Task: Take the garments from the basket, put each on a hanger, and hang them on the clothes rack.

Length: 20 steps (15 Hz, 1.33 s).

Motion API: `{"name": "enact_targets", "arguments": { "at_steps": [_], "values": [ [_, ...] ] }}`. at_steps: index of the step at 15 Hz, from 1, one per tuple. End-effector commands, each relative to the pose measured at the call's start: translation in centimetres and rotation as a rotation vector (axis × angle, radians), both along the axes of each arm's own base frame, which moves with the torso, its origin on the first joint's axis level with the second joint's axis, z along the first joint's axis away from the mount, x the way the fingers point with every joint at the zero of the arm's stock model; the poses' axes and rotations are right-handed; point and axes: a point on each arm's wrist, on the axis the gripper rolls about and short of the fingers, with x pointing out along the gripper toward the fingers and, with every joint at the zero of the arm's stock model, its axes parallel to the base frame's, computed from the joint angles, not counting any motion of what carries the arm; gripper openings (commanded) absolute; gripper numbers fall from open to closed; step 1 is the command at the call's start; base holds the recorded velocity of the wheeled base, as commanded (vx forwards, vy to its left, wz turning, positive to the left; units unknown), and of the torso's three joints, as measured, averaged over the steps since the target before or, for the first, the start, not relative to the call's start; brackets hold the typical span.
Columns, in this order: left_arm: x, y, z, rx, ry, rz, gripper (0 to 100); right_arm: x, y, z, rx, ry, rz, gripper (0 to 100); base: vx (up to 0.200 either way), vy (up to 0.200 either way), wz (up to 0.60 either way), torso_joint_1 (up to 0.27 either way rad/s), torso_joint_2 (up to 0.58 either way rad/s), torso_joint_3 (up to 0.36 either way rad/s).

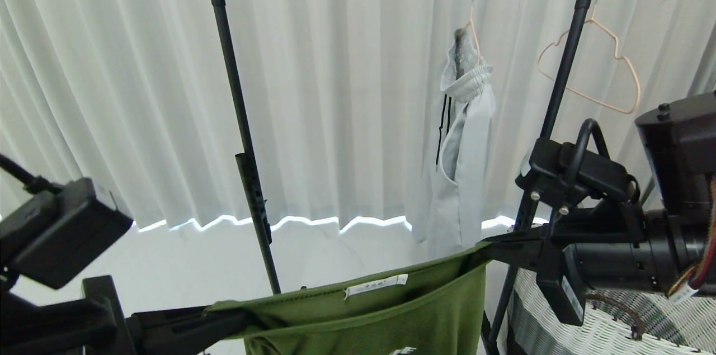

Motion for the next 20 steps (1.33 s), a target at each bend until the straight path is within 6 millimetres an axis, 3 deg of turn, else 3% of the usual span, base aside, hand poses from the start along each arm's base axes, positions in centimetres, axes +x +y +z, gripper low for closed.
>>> {"name": "enact_targets", "arguments": {
  "at_steps": [1, 3, 5, 6, 8, 10, 13, 16, 18, 20],
  "values": [
    [3.3, -2.4, 3.6, -0.019, -0.016, 0.057, 0, -0.5, -0.6, 1.8, 0.077, -0.028, -0.053, 0, 0.0, 0.0, 0.0, 0.0, 0.0, 0.0],
    [5.4, -3.6, 7.3, 0.013, -0.063, 0.071, 0, -1.2, -1.7, 5.0, 0.187, -0.091, -0.137, 0, 0.0, 0.0, 0.0, 0.0, 0.0, 0.0],
    [6.8, -3.9, 9.3, 0.028, -0.123, 0.08, 0, -1.5, -2.4, 7.3, 0.255, -0.146, -0.173, 0, 0.0, 0.0, 0.0, 0.0, 0.0, 0.0],
    [7.6, -4.3, 10.7, 0.022, -0.177, 0.079, 0, -1.5, -2.9, 9.4, 0.305, -0.189, -0.191, 0, 0.0, 0.0, 0.0, 0.0, 0.0, 0.0],
    [7.7, -4.3, 12.3, 0.005, -0.238, 0.068, 0, -1.6, -3.3, 11.8, 0.361, -0.238, -0.201, 0, 0.0, 0.0, 0.0, 0.0, 0.0, 0.0],
    [7.2, -4.1, 12.6, 0.031, -0.285, 0.036, 0, -1.7, -3.6, 13.4, 0.393, -0.269, -0.204, 0, 0.0, 0.0, 0.0, 0.0, 0.0, 0.0],
    [6.3, -3.4, 12.1, 0.126, -0.359, -0.022, 0, -2.7, -4.7, 14.6, 0.386, -0.269, -0.203, 0, 0.0, 0.0, 0.0, 0.0, 0.0, 0.0],
    [6.4, -4.0, 12.7, 0.08, -0.428, -0.034, 0, -5.2, -7.2, 15.2, 0.357, -0.25, -0.177, 0, 0.0, 0.0, 0.0, 0.0, 0.0, 0.0],
    [7.0, -4.6, 13.4, 0.026, -0.488, -0.021, 0, -7.9, -9.2, 14.9, 0.346, -0.179, -0.035, 0, 0.0, 0.0, 0.0, 0.0, 0.0, 0.0],
    [7.1, -4.7, 13.4, 0.033, -0.493, -0.008, 0, -9.3, -9.9, 14.4, 0.335, -0.112, 0.101, 0, 0.0, 0.0, 0.0, 0.0, 0.0, 0.0]
  ]
}}
